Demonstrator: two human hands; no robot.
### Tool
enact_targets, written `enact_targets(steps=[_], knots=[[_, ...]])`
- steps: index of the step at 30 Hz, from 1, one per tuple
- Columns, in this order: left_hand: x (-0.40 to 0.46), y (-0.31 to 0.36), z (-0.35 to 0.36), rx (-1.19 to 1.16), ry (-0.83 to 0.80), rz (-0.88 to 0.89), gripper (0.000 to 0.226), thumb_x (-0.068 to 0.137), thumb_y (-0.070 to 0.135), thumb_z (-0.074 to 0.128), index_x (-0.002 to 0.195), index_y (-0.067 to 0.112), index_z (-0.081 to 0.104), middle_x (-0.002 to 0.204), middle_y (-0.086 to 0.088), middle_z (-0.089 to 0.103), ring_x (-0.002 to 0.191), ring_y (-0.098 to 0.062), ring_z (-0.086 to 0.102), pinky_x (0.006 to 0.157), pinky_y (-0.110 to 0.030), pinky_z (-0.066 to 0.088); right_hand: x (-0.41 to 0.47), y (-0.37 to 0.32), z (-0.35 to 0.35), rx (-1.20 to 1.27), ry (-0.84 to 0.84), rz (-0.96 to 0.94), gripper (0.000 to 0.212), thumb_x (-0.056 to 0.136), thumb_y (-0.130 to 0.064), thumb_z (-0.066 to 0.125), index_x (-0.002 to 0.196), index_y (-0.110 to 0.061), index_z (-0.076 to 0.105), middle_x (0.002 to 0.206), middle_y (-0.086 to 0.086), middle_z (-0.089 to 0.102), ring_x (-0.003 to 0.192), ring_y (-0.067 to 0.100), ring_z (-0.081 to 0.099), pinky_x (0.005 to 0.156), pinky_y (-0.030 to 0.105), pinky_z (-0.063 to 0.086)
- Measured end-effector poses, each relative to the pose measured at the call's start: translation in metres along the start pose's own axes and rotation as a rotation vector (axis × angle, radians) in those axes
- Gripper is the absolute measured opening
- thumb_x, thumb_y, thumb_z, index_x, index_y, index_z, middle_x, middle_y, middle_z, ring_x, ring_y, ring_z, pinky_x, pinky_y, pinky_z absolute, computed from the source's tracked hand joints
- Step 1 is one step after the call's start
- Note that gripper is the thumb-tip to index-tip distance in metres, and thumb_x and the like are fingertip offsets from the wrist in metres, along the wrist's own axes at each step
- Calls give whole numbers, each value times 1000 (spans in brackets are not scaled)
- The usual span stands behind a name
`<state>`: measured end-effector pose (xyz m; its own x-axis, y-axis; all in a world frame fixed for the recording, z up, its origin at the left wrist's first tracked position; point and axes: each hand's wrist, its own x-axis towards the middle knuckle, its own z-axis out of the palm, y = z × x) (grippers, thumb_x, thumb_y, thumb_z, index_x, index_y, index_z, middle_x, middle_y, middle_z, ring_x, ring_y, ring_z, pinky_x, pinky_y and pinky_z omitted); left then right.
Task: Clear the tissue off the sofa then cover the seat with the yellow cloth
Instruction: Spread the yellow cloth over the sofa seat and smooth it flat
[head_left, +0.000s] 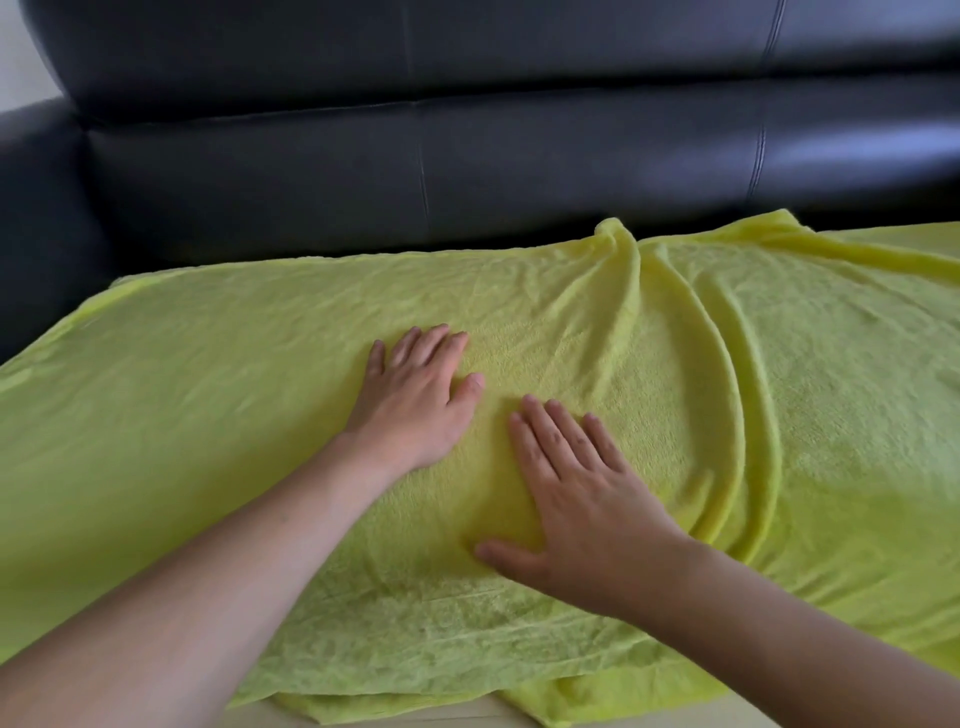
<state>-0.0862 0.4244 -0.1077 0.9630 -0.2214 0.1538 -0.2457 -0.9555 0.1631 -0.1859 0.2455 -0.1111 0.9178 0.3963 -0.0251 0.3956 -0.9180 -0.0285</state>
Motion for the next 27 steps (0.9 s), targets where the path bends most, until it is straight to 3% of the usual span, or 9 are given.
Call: enact_targets(steps=[6,12,16,21,27], knots=[[-1,-2,1,-3,-9,10,57,102,49,19,155,29,14,163,10,7,150,-15,0,121,-48,-3,9,19,-11,46,39,108,86,89,-72,0,149,-14,-22,154,3,-31,142,18,-28,119,39,-12],[2,0,-3,30,-70,-11,58,102,49,18,156,28,9,163,10,0,150,-15,-4,120,-48,-4,20,85,-20,40,-37,78,78,90,-66,4,153,-23,-13,160,-5,-17,145,9,-20,120,38,-9],[25,22,-6,43,-126,-26,59,101,50,18,156,29,7,163,10,-4,150,-17,-7,119,-53,-4,46,116,-29,105,81,191,71,97,-58,17,155,-23,-5,162,-3,-9,148,13,-11,120,40,-4],[72,62,1,25,-210,35,59,100,54,19,155,35,10,164,9,-5,150,-20,-6,118,-55,-5,78,146,-26,137,41,315,67,98,-59,16,155,-26,3,163,-3,-2,149,18,-4,120,43,-2],[120,80,12,26,-239,-11,62,97,59,17,155,37,10,164,10,1,150,-22,-2,117,-57,-4,89,173,-31,128,51,338,63,98,-59,17,154,-30,12,162,-2,5,149,19,-2,119,44,-3]])
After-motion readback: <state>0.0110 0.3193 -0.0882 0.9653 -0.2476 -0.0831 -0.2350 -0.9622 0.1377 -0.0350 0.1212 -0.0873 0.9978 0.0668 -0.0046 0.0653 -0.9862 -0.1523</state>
